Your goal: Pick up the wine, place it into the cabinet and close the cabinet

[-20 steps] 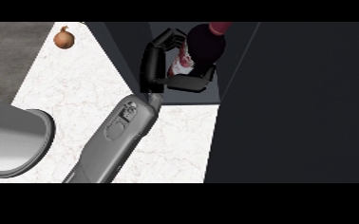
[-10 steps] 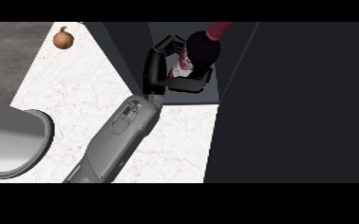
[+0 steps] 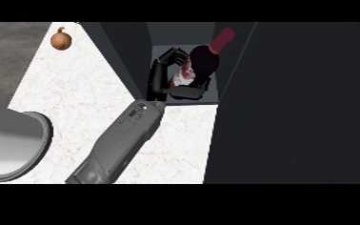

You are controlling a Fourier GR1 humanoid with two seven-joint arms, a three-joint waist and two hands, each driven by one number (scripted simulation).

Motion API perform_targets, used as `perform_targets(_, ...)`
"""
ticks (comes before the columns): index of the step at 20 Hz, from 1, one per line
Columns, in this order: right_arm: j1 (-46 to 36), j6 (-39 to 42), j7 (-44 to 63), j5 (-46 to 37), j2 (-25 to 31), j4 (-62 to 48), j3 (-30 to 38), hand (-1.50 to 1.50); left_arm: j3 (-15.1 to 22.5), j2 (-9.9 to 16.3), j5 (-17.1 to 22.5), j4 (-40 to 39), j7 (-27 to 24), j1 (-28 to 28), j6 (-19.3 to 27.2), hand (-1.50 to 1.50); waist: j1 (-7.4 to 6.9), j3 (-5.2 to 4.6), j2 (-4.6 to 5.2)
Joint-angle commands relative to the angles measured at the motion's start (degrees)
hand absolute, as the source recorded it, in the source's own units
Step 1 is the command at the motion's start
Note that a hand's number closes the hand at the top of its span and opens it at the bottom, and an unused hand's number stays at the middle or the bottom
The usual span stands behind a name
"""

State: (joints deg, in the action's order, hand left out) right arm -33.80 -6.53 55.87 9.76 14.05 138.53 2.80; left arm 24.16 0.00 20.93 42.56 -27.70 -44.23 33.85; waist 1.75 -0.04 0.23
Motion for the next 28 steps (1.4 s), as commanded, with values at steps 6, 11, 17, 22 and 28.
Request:
perform_targets(6, 2.6, 1.3, -1.4, 3.4, -0.5, 2.9, 0.9, -1.50, -5.2, 0.0, 3.4, -15.1, -12.5, -2.5, -4.9, 1.50, 0.00, 0.00, 0.22)
perform_targets(11, -2.3, -0.5, 0.6, 1.2, -0.4, 1.6, -1.3, -1.50, -4.1, 0.0, 10.0, -15.3, -13.5, -5.3, -2.7, 1.50, 0.70, -0.05, 0.25)
perform_targets(17, -3.3, -0.6, 1.7, 4.0, -0.3, 1.1, 1.0, -1.50, -8.0, 0.0, 13.4, -21.8, -14.1, -10.5, -4.8, 1.50, 1.42, -0.04, 0.44)
perform_targets(22, -1.1, 1.6, -0.6, 6.2, 0.0, 1.0, 3.4, -1.50, -12.5, 0.0, 12.1, -28.6, -14.6, -14.3, -9.6, 1.50, 0.99, 0.00, 0.62)
perform_targets(28, -0.2, 1.0, -1.7, 2.4, -2.1, 1.4, -1.3, -1.50, -13.5, 0.0, 11.0, -33.4, -14.4, -20.0, -4.2, 1.50, 1.71, -0.02, 0.84)
